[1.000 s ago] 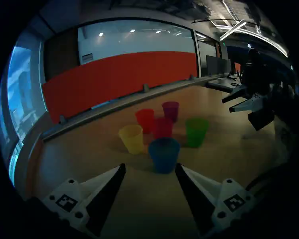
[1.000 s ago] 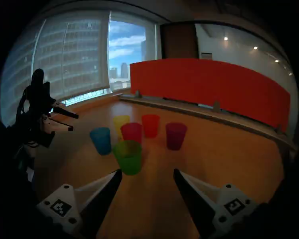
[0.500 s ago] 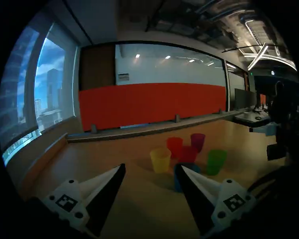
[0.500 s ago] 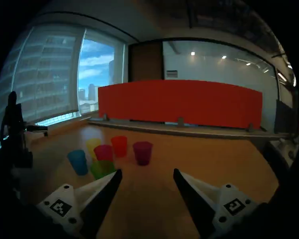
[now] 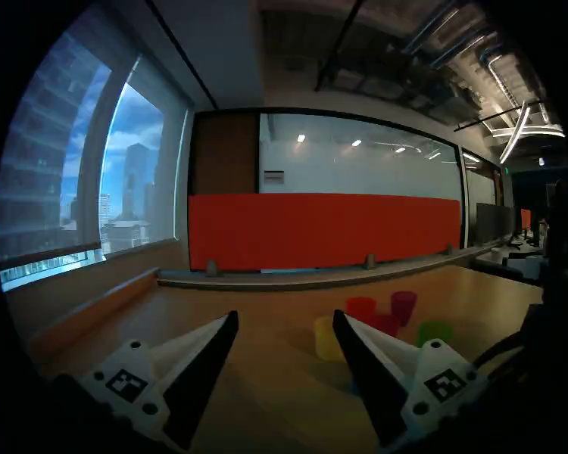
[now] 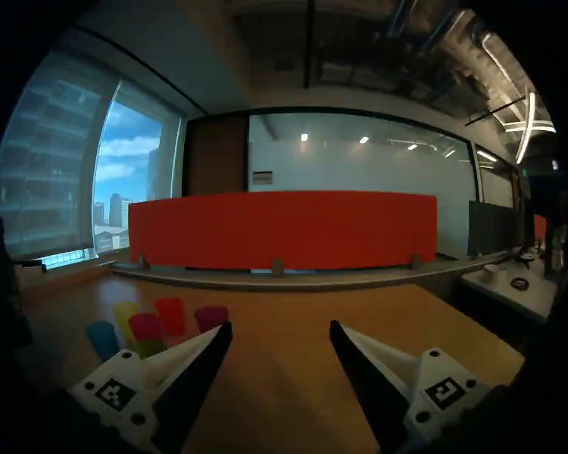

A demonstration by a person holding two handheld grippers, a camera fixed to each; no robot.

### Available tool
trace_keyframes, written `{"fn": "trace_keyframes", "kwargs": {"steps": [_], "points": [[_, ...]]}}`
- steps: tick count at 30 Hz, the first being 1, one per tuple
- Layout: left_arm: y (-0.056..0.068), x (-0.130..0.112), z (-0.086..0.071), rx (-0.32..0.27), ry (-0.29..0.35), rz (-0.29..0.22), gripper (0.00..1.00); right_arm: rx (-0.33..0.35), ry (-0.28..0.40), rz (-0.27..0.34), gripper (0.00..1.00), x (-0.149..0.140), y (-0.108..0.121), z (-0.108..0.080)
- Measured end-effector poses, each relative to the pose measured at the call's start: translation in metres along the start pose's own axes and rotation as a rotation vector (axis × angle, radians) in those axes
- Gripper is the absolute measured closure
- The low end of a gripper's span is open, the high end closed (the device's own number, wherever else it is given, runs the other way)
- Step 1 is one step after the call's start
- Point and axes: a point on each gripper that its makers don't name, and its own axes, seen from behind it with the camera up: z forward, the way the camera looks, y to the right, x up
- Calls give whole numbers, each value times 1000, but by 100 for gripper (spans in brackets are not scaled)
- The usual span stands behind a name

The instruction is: Pour water

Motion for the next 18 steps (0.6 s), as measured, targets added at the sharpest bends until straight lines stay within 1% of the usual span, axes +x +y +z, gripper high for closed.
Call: {"fn": "trace_keyframes", "kwargs": {"steps": [3, 6, 11, 14, 18], "points": [[-3, 5, 1, 26, 30, -12, 7, -17, 26, -17, 0, 6, 2, 0], [-5, 9, 3, 45, 48, -18, 8, -35, 34, -35, 0, 9, 4, 0], [-8, 13, 5, 74, 84, 11, 8, -45, 37, -57, 0, 12, 4, 3], [-11, 7, 7, 90, 83, 27, 8, -46, 30, -61, 0, 15, 2, 4], [-18, -3, 10, 122, 73, 36, 8, -41, 31, -74, 0, 18, -1, 5]]}}
